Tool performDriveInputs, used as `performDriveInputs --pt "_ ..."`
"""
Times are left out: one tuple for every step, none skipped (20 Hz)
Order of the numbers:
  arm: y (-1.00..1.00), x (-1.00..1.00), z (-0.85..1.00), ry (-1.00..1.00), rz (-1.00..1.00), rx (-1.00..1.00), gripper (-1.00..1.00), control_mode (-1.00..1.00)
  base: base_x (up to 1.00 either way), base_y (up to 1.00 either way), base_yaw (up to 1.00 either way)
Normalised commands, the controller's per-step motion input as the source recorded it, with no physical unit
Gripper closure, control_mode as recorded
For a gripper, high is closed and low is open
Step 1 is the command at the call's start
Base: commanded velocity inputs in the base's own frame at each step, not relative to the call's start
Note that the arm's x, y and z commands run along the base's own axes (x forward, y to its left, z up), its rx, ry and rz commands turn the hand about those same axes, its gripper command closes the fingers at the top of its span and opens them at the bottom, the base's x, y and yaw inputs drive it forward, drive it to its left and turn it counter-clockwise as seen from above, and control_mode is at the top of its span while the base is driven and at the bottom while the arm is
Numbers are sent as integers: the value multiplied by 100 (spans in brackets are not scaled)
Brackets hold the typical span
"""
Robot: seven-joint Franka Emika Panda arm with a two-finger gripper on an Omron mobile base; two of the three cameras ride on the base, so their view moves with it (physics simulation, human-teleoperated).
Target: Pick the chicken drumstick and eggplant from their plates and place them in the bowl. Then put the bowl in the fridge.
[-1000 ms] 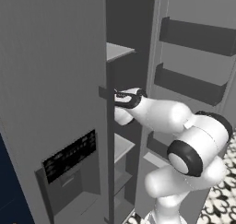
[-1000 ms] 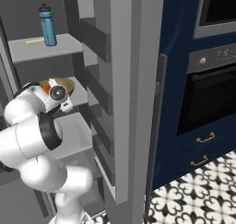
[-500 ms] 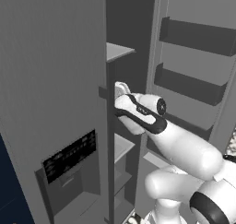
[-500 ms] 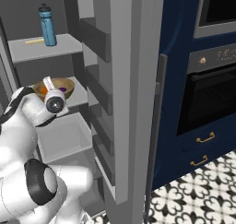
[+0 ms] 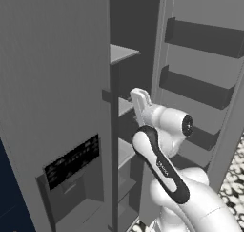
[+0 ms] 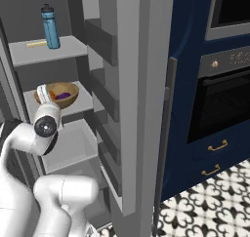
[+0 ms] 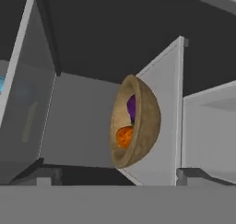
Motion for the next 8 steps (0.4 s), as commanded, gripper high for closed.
performDriveInputs --pt "-14 -100 100 17 -3 -1 -100 -100 0 0 0" --pt "-21 -99 100 20 -3 0 -100 -100 0 0 0" --pt "-26 -98 100 23 -3 0 -100 -100 0 0 0" --pt "-30 -99 100 27 -2 0 -100 -100 0 0 0" --pt "-29 -90 100 29 -3 0 -100 -100 0 0 0" --pt "-61 -94 100 30 0 0 -100 -100 0 0 0" --pt "-59 -94 100 31 0 0 -100 -100 0 0 0" --pt "-54 -100 100 33 0 -7 -100 -100 0 0 0"
